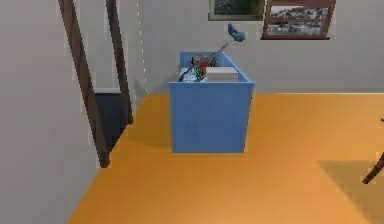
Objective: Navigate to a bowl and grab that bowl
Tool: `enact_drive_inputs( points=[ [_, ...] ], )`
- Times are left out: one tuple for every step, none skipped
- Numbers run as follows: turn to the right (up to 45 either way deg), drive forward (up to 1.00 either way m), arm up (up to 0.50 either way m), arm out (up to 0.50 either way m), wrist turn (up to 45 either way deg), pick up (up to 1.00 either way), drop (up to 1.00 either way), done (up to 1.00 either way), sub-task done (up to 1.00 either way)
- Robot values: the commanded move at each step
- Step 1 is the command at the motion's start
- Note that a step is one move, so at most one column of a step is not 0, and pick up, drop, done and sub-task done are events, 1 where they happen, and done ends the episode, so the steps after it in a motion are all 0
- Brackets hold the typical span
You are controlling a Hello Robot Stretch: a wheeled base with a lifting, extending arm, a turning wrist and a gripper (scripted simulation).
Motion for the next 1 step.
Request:
enact_drive_inputs(
  points=[
    [-18.0,0.0,0.0,0.0,0.0,0.0,0.0,0.0,0.0]
  ],
)
